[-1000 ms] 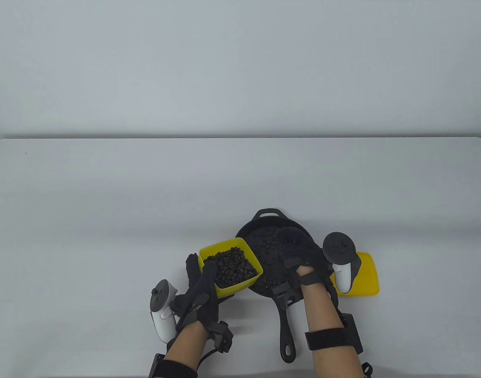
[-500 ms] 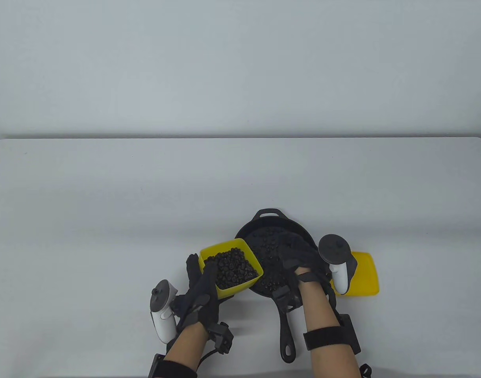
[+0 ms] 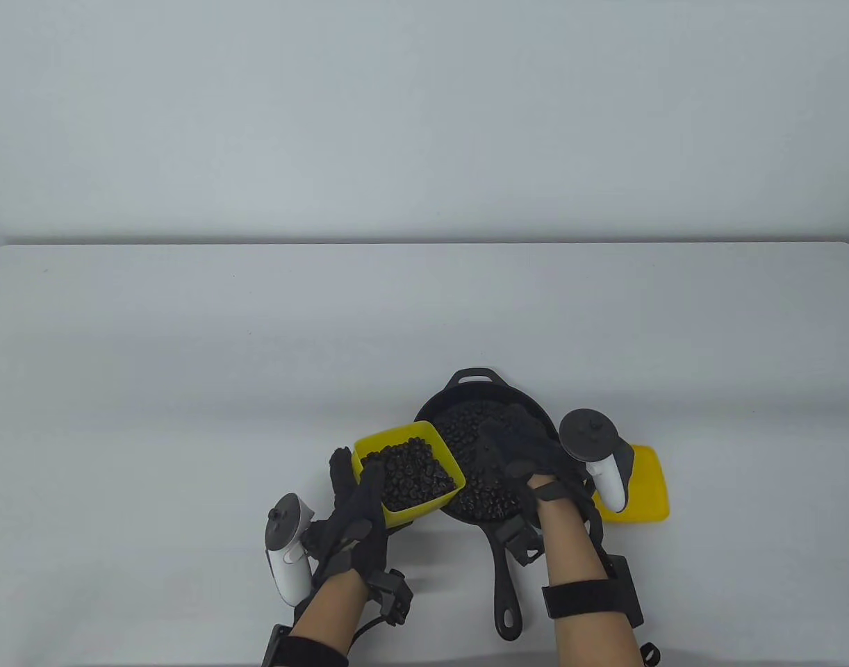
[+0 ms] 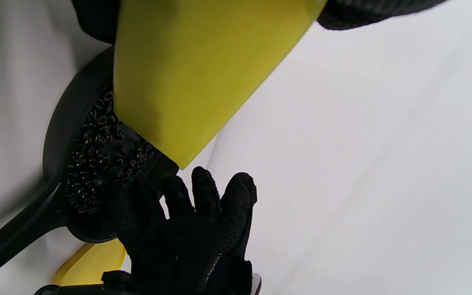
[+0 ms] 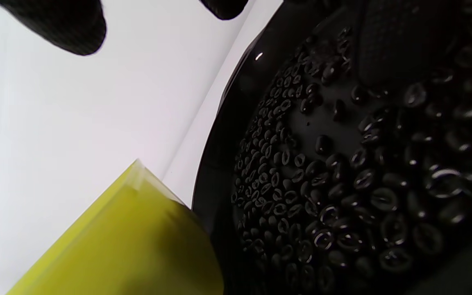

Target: Sprinkle coffee beans onto the frying pan

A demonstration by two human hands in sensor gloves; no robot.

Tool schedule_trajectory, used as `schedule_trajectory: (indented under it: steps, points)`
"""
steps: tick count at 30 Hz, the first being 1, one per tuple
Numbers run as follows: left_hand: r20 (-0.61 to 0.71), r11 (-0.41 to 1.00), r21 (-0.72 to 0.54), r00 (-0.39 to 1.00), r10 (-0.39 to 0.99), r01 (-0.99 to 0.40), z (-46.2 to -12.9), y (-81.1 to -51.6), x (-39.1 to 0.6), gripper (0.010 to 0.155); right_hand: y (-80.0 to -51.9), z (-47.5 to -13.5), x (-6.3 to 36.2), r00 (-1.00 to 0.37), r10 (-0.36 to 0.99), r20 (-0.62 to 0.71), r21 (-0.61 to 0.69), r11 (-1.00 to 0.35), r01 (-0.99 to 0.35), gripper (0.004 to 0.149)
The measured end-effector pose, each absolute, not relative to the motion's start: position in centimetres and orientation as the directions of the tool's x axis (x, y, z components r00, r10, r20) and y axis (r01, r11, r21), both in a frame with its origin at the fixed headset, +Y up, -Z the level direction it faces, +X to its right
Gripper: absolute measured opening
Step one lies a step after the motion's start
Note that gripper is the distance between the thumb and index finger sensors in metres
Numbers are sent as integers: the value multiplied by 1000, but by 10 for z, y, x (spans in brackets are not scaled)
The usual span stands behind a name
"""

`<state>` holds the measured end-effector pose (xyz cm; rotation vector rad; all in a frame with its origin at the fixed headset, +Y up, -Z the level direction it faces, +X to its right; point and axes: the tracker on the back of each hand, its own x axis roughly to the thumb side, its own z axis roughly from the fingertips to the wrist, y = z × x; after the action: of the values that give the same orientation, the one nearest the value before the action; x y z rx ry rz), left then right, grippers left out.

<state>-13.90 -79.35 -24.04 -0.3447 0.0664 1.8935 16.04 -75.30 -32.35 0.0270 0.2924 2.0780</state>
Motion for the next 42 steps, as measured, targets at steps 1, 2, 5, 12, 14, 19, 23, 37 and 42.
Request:
schedule_trajectory:
  steps: [1, 2, 5, 12, 14, 19, 23, 37, 42]
  points:
    - [-270, -345, -124, -303, 914, -930, -240, -794, -139, 82, -750, -323, 159, -522, 849, -87, 209, -497, -843, 93]
    - [-271, -345, -125, -303, 914, -930, -240, -794, -139, 82, -746, -323, 157, -541, 838, -70, 198, -520, -831, 93]
    - [-266, -340, -131, -297, 917, -931, -240, -793, -139, 82, -729, -319, 149, -639, 769, 4, 120, -635, -763, 88]
    - [-265, -344, -140, -299, 917, -929, -240, -794, -138, 82, -688, -306, 123, -676, 687, 266, -61, -688, -723, 56]
    - [-269, -348, -143, -302, 915, -926, -240, -794, -137, 82, -680, -303, 115, -640, 684, 350, -64, -664, -745, 49]
    - [-272, -352, -160, -301, 914, -922, -240, -794, -135, 82, -670, -298, 90, -489, 751, 444, 91, -581, -809, 40]
    - [-269, -353, -174, -300, 915, -919, -239, -794, -133, 82, -676, -302, 75, -528, 754, 390, 300, -646, -702, 42]
    - [-192, -261, -245, -217, 957, -934, -237, -783, -122, 81, -705, -306, 54, -630, 704, 328, 622, -663, -417, 85]
    - [-219, -268, -258, -214, 952, -928, -235, -783, -119, 81, -706, -302, 40, -660, 660, 358, 607, -702, -373, 70]
